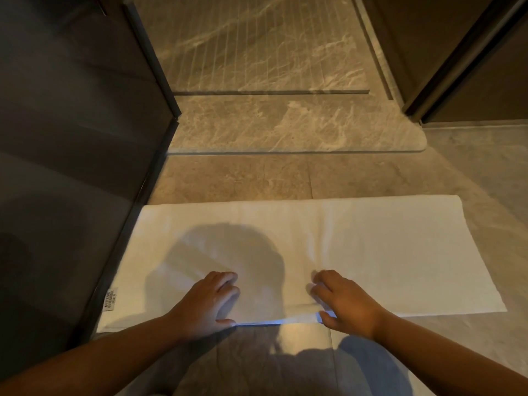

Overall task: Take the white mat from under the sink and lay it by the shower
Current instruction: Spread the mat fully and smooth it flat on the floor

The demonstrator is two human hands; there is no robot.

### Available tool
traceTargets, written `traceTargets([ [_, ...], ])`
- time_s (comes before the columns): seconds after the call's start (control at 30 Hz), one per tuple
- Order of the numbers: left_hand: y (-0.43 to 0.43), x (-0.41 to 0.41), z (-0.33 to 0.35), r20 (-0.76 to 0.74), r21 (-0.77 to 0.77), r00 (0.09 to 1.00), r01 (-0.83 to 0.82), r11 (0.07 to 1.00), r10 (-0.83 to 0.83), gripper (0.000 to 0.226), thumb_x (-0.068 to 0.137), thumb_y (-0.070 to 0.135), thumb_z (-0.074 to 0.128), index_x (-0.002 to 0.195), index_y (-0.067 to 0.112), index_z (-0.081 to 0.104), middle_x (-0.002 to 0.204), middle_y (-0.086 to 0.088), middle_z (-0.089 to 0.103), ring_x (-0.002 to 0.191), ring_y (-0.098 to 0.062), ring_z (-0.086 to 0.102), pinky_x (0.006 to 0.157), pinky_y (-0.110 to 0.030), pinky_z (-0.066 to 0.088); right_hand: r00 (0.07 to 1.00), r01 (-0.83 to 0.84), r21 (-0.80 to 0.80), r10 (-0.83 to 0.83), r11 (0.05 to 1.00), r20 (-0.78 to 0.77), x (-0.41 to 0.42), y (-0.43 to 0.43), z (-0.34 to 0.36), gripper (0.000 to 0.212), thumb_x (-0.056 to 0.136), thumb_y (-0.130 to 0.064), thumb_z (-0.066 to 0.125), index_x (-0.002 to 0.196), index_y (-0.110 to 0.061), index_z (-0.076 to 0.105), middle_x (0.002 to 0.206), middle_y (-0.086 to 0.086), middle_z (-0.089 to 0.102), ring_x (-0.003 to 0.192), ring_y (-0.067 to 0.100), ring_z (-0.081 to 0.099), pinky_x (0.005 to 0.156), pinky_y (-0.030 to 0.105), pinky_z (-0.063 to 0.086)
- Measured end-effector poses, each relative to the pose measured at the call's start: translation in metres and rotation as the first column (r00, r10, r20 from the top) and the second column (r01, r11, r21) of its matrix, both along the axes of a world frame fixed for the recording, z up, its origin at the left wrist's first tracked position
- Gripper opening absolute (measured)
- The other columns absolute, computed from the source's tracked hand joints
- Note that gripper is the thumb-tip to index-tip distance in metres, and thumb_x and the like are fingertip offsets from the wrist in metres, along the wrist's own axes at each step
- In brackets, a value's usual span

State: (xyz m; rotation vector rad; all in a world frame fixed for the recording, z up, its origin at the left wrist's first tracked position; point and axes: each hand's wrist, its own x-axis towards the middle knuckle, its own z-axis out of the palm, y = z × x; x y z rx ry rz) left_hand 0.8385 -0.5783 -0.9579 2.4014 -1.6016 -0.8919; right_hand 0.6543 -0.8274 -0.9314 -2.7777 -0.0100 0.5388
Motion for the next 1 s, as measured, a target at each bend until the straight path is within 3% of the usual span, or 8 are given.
traceTargets([
  [0.1, -0.002, 0.000, 0.000, 0.009, -0.028, 1.000, 0.014, 1.000, -0.014, 0.066, 0.078, 0.060, 0.052, 0.133, 0.027, 0.037, 0.150, 0.010, 0.016, 0.135, -0.007, 0.014, 0.103, -0.019, 0.015, 0.997, 0.066, 0.028, -0.065, 0.997, -0.036, 0.002, -0.003, -0.007, 0.034, 0.089, -0.028, 0.046, 0.118, -0.010, 0.053, 0.127, 0.005, 0.048, 0.112, 0.018, 0.046, 0.084, 0.027, 0.044],
  [0.27, -0.006, -0.001, 0.007, 0.081, -0.164, 0.995, 0.073, 0.984, -0.060, 0.051, 0.070, 0.047, 0.070, 0.112, 0.018, 0.060, 0.130, -0.002, 0.052, 0.119, -0.010, 0.042, 0.089, -0.020, 0.043, 0.948, 0.309, 0.169, -0.316, 0.936, 0.016, 0.011, -0.006, -0.004, 0.020, 0.091, -0.020, 0.048, 0.102, -0.004, 0.057, 0.106, 0.010, 0.055, 0.091, 0.023, 0.055, 0.072, 0.024, 0.040],
  [0.37, -0.008, 0.001, 0.007, -0.029, -0.132, 0.995, -0.094, 0.987, 0.091, 0.038, 0.085, 0.032, 0.058, 0.120, 0.016, 0.055, 0.132, 0.005, 0.045, 0.118, -0.010, 0.047, 0.091, -0.012, 0.035, 0.938, 0.332, 0.157, -0.342, 0.930, 0.045, 0.012, -0.013, -0.003, 0.019, 0.090, -0.017, 0.049, 0.101, -0.005, 0.058, 0.105, 0.010, 0.058, 0.088, 0.024, 0.057, 0.071, 0.028, 0.041],
  [0.47, -0.014, 0.011, 0.010, -0.043, -0.150, 0.972, -0.235, 0.960, 0.231, 0.018, 0.089, 0.024, 0.055, 0.101, 0.013, 0.060, 0.098, 0.001, 0.058, 0.087, -0.009, 0.057, 0.073, -0.009, 0.039, 0.907, 0.403, 0.165, -0.417, 0.900, 0.057, 0.011, -0.023, 0.000, 0.015, 0.089, -0.016, 0.052, 0.099, -0.006, 0.058, 0.095, 0.011, 0.061, 0.081, 0.025, 0.058, 0.066, 0.027, 0.039],
  [0.57, -0.024, 0.021, 0.018, -0.085, -0.153, 0.945, -0.327, 0.933, 0.317, 0.014, 0.089, 0.023, 0.056, 0.085, 0.010, 0.061, 0.075, 0.001, 0.055, 0.068, -0.013, 0.054, 0.064, -0.022, 0.043, 0.862, 0.482, 0.246, -0.506, 0.841, 0.037, 0.012, -0.031, 0.004, 0.013, 0.087, -0.021, 0.058, 0.093, -0.010, 0.057, 0.082, 0.004, 0.057, 0.069, 0.017, 0.052, 0.061, 0.021, 0.036],
  [0.67, -0.036, 0.031, 0.025, -0.116, -0.172, 0.919, -0.392, 0.904, 0.376, 0.017, 0.088, 0.020, 0.057, 0.080, 0.006, 0.061, 0.071, -0.009, 0.059, 0.065, -0.019, 0.056, 0.064, -0.033, 0.045, 0.838, 0.511, 0.317, -0.546, 0.799, 0.023, 0.011, -0.029, 0.004, 0.025, 0.082, -0.035, 0.064, 0.094, -0.015, 0.055, 0.087, 0.001, 0.061, 0.075, 0.015, 0.056, 0.065, 0.019, 0.039],
  [0.8, -0.053, 0.044, 0.032, -0.134, -0.196, 0.905, -0.424, 0.884, 0.404, 0.017, 0.088, 0.019, 0.058, 0.078, 0.007, 0.060, 0.068, -0.005, 0.057, 0.064, -0.019, 0.055, 0.061, -0.032, 0.042, 0.889, 0.443, 0.257, -0.458, 0.859, -0.005, 0.007, -0.026, -0.005, 0.044, 0.079, -0.042, 0.065, 0.113, -0.017, 0.053, 0.110, 0.002, 0.061, 0.096, 0.020, 0.058, 0.071, 0.018, 0.037],
  [1.0, -0.065, 0.062, 0.032, -0.210, -0.159, 0.860, -0.500, 0.852, 0.465, 0.011, 0.085, 0.015, 0.061, 0.075, 0.016, 0.059, 0.070, 0.003, 0.059, 0.067, -0.012, 0.054, 0.061, -0.013, 0.036, 0.790, 0.598, 0.202, -0.613, 0.776, 0.018, -0.002, -0.059, -0.009, 0.021, 0.085, -0.018, 0.062, 0.100, -0.006, 0.057, 0.100, 0.014, 0.064, 0.091, 0.030, 0.060, 0.068, 0.024, 0.035],
])
